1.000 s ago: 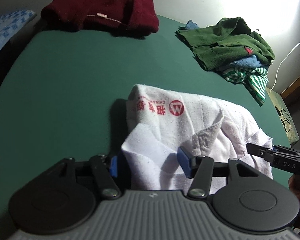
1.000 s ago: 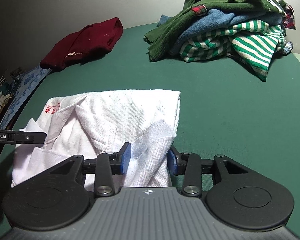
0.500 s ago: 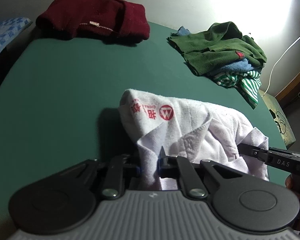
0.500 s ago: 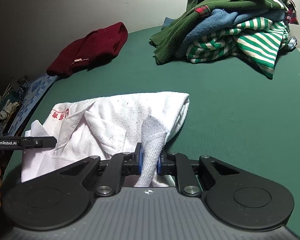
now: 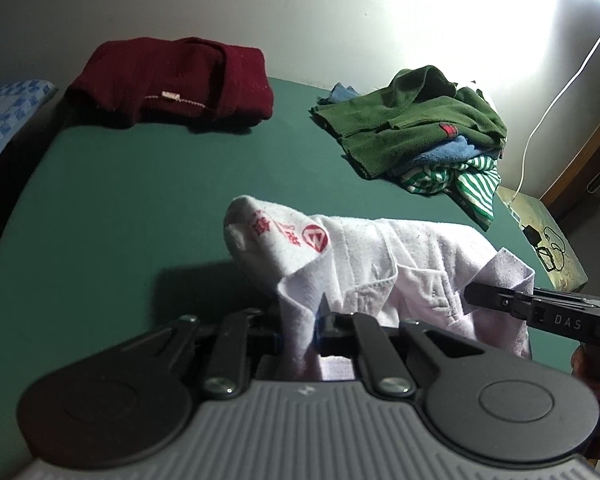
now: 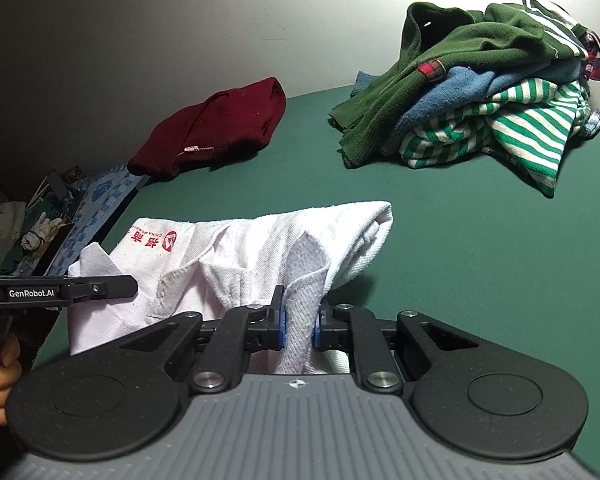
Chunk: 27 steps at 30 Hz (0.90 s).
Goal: Fold clothes
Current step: 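Lift the folded white shirt with both grippers and carry it toward the dark red sweater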
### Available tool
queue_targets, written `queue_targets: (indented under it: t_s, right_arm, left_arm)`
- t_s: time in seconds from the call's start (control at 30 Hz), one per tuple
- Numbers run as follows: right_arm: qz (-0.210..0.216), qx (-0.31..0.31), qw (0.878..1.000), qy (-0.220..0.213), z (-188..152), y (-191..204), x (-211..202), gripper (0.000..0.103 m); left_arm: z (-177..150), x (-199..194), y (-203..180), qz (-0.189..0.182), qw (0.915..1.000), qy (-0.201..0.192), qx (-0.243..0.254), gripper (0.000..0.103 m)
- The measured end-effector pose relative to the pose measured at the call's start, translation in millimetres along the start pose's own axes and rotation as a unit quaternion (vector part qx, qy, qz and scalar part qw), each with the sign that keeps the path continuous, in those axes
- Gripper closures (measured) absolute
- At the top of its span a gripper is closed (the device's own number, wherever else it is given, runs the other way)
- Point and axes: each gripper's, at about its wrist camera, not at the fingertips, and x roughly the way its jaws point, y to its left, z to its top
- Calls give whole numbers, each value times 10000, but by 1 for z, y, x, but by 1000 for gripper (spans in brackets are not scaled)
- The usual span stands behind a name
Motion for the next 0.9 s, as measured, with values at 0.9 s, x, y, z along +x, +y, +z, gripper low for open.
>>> queue_targets:
  t_s: [0.9]
  right_arm:
    - [22, -210, 9989, -413, 50, 73, 29, 90]
  left_arm:
    - [68, -21, 56, 565, 9971, -122, 495, 96]
